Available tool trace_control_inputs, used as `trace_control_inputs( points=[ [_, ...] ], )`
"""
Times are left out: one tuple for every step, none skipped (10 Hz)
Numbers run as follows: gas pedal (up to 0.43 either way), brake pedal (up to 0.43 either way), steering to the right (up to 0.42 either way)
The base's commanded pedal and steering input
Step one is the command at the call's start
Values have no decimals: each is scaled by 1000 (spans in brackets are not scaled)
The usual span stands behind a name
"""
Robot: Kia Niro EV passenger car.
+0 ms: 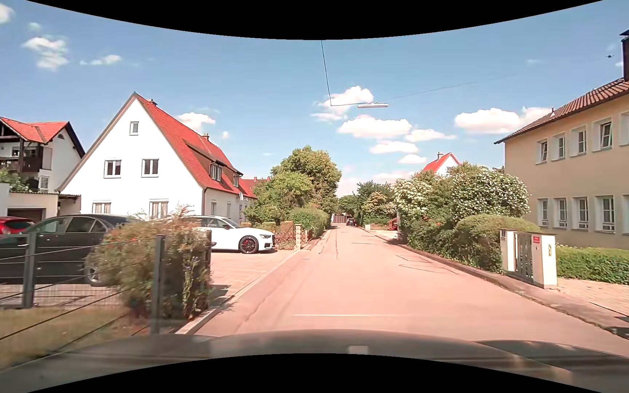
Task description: Follow the waypoints while adhering to traffic rules and regulations
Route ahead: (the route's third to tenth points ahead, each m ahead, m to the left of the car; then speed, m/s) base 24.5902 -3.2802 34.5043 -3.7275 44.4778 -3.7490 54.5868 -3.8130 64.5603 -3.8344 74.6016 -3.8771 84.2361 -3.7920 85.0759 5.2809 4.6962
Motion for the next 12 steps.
trace_control_inputs(
  points=[
    [118, 0, 122],
    [118, 0, 114],
    [118, 0, 104],
    [118, 0, 93],
    [118, 0, 82],
    [118, 0, 66],
    [118, 0, 52],
    [118, 0, 33],
    [118, 0, 21],
    [118, 0, 11],
    [118, 0, 2],
    [118, 0, -7]
  ],
)
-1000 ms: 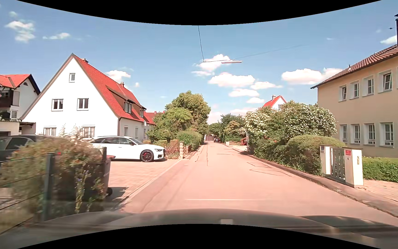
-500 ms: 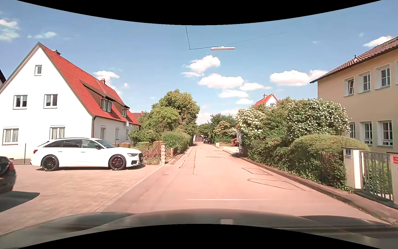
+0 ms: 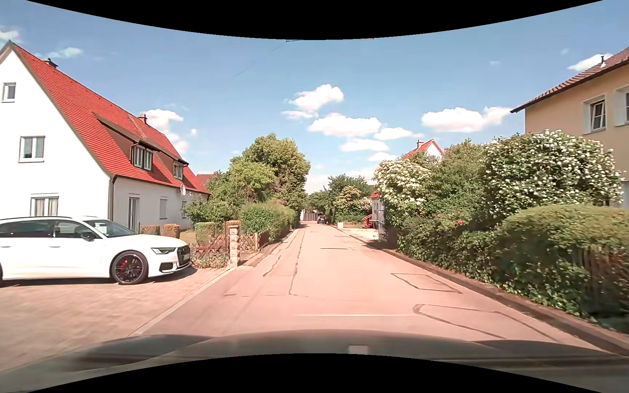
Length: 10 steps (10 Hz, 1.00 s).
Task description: Follow the waypoints while adhering to traffic rules and regulations
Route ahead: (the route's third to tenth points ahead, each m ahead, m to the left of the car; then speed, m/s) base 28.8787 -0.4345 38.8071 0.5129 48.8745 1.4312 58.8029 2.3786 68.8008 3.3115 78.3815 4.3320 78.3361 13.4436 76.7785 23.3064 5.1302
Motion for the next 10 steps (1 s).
trace_control_inputs(
  points=[
    [118, 0, -16],
    [118, 0, -19],
    [118, 0, -19],
    [118, 0, -20],
    [118, 0, -20],
    [118, 0, -22],
    [118, 0, -24],
    [118, 0, -25],
    [118, 0, -26],
    [110, 0, -29]
  ],
)
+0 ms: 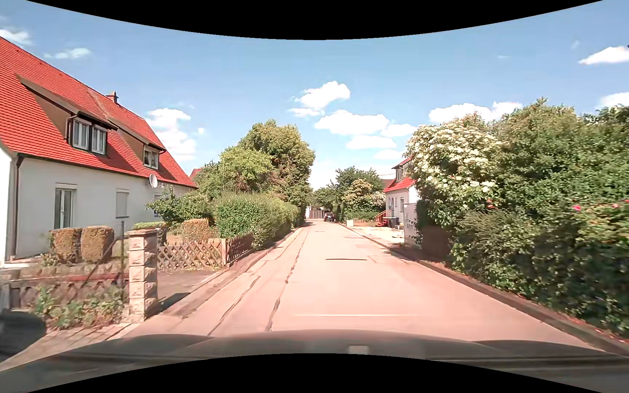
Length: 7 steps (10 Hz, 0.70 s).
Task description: Follow the waypoints while adhering to traffic rules and regulations
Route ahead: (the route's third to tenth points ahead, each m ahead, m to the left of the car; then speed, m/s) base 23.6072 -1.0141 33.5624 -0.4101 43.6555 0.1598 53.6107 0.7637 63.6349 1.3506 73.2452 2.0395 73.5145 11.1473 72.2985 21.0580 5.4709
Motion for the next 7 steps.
trace_control_inputs(
  points=[
    [110, 0, -29],
    [98, 0, -29],
    [79, 0, -29],
    [79, 0, -29],
    [67, 0, -28],
    [67, 0, -24],
    [67, 0, -18]
  ],
)
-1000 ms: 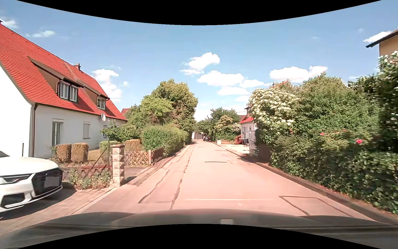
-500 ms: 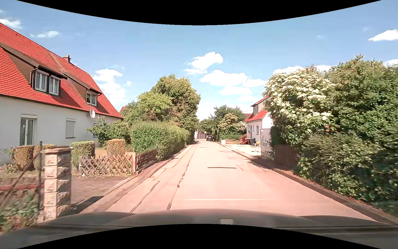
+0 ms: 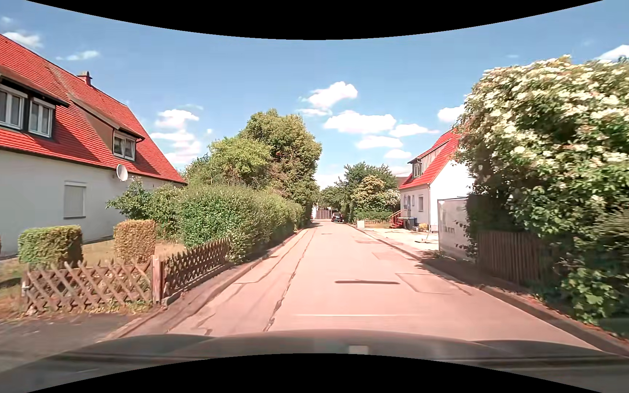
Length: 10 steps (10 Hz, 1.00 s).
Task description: Follow the waypoints while adhering to traffic rules and regulations
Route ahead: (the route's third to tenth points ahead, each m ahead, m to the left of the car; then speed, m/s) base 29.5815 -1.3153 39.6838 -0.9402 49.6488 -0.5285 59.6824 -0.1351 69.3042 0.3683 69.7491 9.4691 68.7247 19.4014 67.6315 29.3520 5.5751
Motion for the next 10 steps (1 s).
trace_control_inputs(
  points=[
    [67, 0, -14],
    [67, 0, -12],
    [67, 0, -12],
    [67, 0, -12],
    [67, 0, -11],
    [67, 0, -8],
    [67, 0, -4],
    [67, 0, -4],
    [67, 0, -4],
    [67, 0, -3]
  ],
)
